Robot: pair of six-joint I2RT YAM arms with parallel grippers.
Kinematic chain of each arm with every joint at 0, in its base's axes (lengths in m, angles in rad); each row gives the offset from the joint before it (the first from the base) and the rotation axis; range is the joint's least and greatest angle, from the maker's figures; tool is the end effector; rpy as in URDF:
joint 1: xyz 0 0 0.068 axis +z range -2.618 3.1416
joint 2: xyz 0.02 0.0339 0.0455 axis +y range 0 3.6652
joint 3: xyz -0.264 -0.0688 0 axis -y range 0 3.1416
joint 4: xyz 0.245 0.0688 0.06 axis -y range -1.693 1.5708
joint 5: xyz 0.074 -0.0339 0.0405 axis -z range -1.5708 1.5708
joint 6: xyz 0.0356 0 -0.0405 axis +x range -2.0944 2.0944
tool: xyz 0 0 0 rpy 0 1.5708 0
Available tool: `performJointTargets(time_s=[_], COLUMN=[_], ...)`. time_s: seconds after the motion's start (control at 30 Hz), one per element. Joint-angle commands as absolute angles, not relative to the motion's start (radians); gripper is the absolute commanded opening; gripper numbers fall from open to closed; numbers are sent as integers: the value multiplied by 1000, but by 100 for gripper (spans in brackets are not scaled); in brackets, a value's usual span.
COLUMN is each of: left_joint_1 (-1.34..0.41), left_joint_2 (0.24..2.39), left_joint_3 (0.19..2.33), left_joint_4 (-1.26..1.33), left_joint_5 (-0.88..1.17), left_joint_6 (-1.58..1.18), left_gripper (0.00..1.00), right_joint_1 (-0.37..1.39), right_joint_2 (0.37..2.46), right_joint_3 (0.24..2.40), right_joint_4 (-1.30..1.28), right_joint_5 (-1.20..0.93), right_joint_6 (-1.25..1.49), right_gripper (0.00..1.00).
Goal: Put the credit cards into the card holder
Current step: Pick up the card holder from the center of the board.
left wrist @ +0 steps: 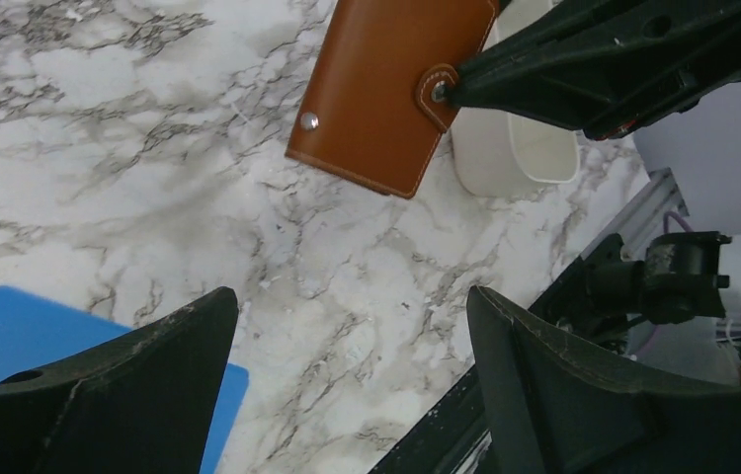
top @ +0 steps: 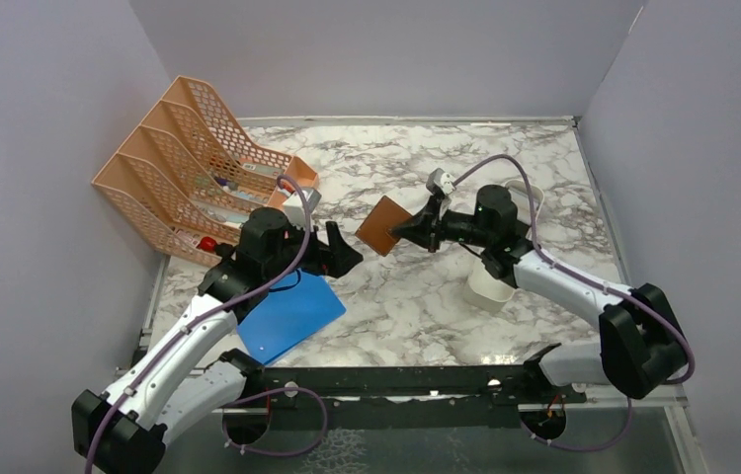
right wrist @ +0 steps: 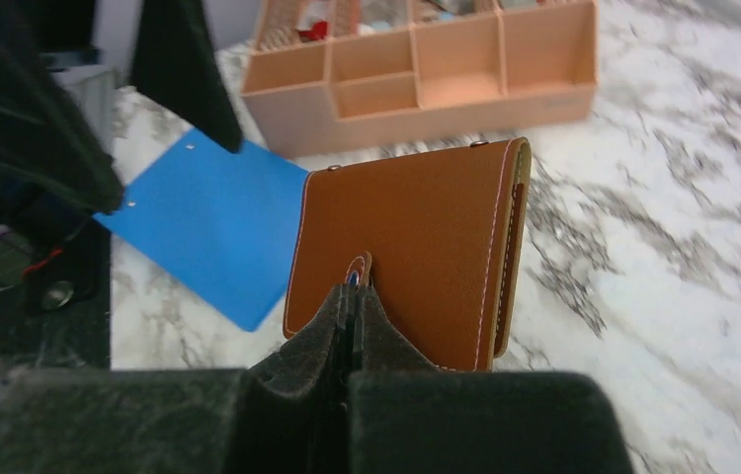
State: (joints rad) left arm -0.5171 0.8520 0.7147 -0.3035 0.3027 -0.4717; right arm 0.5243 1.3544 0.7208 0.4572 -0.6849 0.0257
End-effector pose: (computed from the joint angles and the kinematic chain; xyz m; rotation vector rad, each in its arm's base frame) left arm 0.1640 -0.1055 0.2920 0.2515 2.1016 -0.9166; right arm 0.2452 0.1678 0.2568 -0.9313 1.5555 0.9911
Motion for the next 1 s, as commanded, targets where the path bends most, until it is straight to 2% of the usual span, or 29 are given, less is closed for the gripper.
performJointTargets(time_s=[0.0,0.3,0.43,0.57,0.67,0.73,0.8,0.83,0.97], left_joint_1=[-514,-512,-512,-512,-512,-512,-512,-512,-513], left_joint_2=[875,903,912,921,917,914,913,913,912], left_joint_3=[784,777,747,729,717,710,709,710,713], left_joint_4=[-207,-109,-11,39,61,72,71,66,26], left_joint_5=[441,500,572,593,597,607,608,602,555], left_joint_6=[-476,-486,-521,-540,-547,-542,-537,-535,-507], left_gripper=[89,92,86,55,41,27,5,0,0], right_joint_1=[531,531,531,531,531,531,531,531,531], right_joint_2=[1276,1202,1186,1183,1183,1183,1182,1183,1181], right_joint_3=[717,705,703,703,703,701,700,700,699], right_joint_4=[558,550,560,565,568,575,578,578,585], right_joint_5=[-918,-1051,-1088,-1119,-1138,-1151,-1160,-1163,-1191], right_joint_6=[28,43,53,58,58,60,60,59,57], right_gripper=[1,1,1,1,1,1,1,1,1])
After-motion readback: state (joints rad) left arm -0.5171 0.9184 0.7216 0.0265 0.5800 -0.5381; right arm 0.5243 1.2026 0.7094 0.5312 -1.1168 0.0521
